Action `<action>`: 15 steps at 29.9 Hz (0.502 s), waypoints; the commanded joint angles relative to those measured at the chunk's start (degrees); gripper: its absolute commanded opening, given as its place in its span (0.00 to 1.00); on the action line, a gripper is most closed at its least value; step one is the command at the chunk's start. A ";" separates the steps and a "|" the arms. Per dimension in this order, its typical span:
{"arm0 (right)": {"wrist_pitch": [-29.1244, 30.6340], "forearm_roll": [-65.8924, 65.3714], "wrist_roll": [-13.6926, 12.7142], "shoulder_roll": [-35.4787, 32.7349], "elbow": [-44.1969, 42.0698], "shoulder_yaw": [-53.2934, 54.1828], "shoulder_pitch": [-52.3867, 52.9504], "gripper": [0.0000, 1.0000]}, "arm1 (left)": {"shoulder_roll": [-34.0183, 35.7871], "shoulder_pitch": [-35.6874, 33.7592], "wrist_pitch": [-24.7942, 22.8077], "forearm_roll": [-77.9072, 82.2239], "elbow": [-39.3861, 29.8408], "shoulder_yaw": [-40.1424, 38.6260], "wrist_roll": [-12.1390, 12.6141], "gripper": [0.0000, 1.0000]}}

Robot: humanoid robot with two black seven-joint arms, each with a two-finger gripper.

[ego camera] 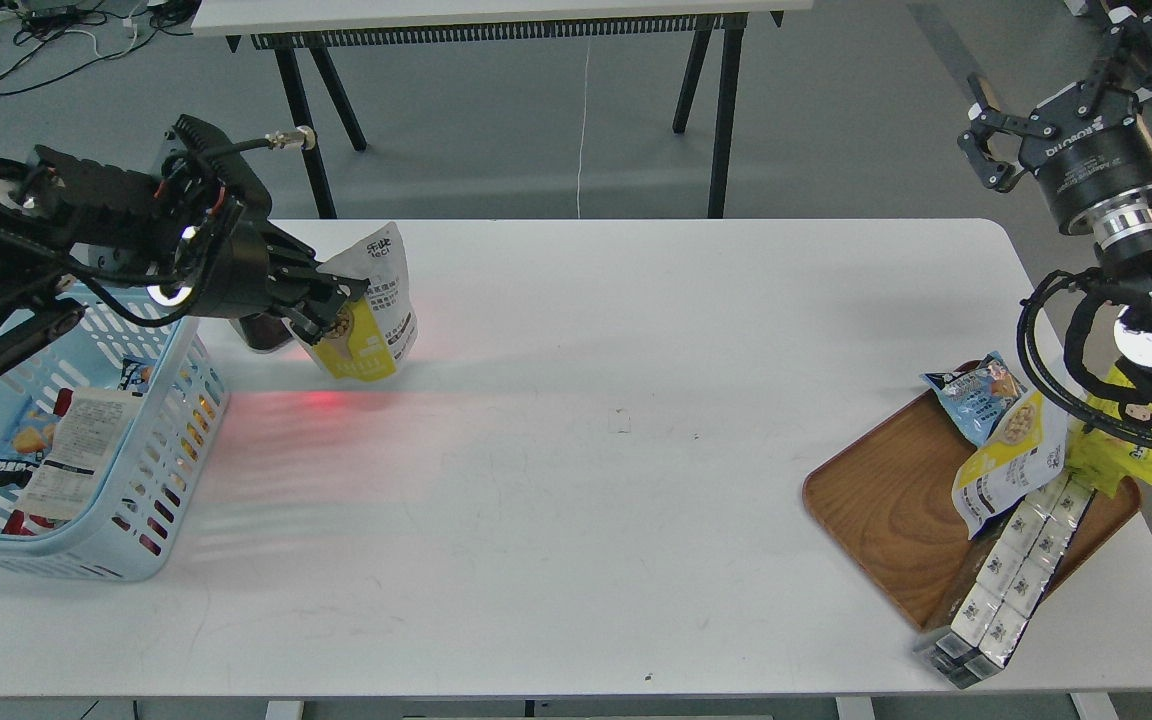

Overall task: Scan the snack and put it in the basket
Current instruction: 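Lift the pouch with the left gripper and hold it before the scanner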

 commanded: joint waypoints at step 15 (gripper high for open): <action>0.00 0.00 0.00 0.11 0.04 0.08 -0.09 0.99 | 0.24 0.00 0.00 0.00 -0.70 -0.50 0.00 0.00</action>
